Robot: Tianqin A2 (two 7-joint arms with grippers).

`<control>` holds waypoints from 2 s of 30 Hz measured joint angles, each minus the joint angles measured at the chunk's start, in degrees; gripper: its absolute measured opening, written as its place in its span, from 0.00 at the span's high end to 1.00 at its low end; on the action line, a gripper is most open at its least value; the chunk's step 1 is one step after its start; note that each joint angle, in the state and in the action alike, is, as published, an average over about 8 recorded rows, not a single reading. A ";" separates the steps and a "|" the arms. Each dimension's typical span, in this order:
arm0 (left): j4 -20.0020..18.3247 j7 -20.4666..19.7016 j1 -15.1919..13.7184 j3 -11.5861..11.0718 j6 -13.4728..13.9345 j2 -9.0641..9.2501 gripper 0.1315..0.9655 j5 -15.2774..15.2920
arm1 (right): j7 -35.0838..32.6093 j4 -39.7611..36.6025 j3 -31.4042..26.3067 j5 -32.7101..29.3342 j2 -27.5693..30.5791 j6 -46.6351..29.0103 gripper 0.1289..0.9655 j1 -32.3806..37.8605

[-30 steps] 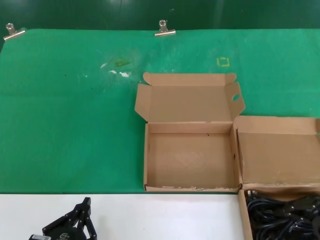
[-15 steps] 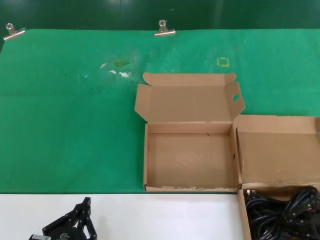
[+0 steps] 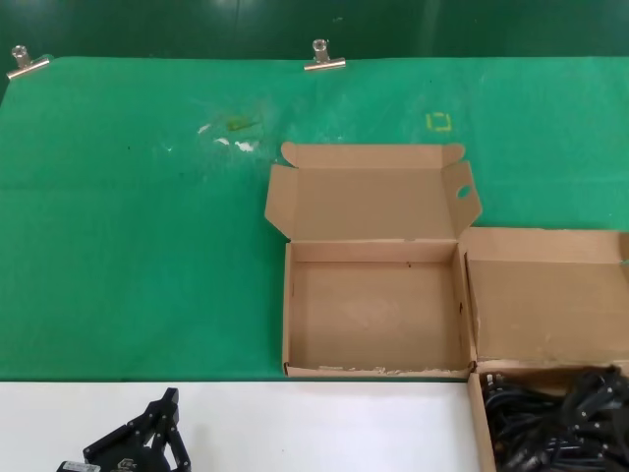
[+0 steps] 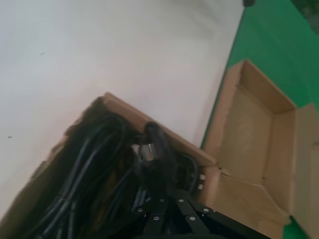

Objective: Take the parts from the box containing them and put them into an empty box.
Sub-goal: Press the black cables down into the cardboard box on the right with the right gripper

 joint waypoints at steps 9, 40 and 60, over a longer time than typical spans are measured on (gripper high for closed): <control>0.00 0.00 0.00 0.00 0.00 0.00 0.98 0.00 | 5.00 2.79 1.20 0.09 1.20 -1.71 0.99 3.22; 0.00 0.00 0.00 0.00 0.00 0.00 0.98 0.00 | 7.29 8.24 0.81 -1.90 5.69 -3.07 0.78 -2.66; 0.00 0.00 0.00 0.00 0.00 0.00 0.98 0.00 | 7.84 6.10 -1.20 -6.04 2.90 -2.24 0.46 -2.38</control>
